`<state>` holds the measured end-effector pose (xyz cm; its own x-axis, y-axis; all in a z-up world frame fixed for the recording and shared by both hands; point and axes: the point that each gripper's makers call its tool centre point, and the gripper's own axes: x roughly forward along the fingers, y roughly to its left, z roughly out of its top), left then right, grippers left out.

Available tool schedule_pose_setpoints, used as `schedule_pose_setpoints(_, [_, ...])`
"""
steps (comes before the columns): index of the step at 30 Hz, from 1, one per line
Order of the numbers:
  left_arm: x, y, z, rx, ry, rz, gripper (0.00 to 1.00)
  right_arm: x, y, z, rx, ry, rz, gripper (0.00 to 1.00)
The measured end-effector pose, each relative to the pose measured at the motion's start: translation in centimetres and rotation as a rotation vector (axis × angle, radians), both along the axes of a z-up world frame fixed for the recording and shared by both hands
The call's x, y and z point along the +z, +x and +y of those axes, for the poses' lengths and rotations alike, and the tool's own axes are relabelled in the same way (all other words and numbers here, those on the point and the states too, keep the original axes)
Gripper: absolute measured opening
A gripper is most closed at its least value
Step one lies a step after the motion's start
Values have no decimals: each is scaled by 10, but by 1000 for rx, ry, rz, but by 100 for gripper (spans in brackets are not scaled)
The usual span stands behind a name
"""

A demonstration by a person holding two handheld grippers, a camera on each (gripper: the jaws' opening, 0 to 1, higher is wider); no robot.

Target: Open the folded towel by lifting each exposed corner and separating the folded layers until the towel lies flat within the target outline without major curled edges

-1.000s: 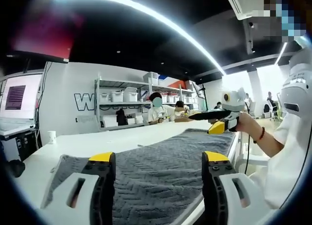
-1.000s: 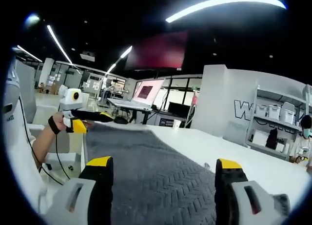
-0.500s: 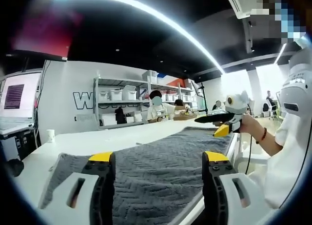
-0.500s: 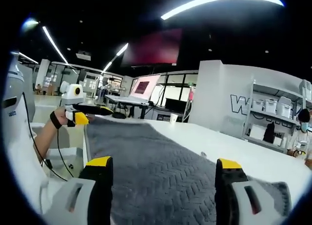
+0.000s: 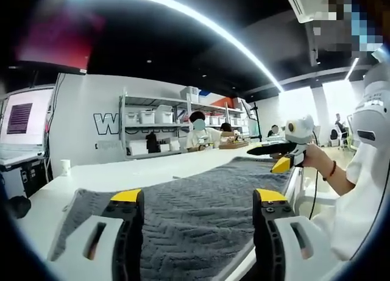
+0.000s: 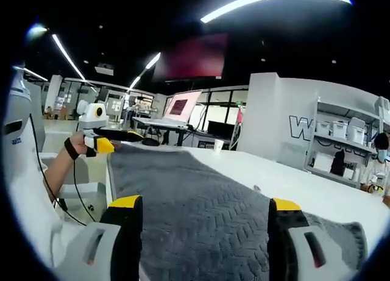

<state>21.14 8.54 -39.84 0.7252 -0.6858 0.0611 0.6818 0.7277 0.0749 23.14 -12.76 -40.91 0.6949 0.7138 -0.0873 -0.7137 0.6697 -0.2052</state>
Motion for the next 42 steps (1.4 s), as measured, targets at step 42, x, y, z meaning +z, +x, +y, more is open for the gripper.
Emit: schedule_pose_setpoints(42, [57, 68, 52, 264, 91, -310, 83, 8, -3, -1, 18, 39, -16, 81])
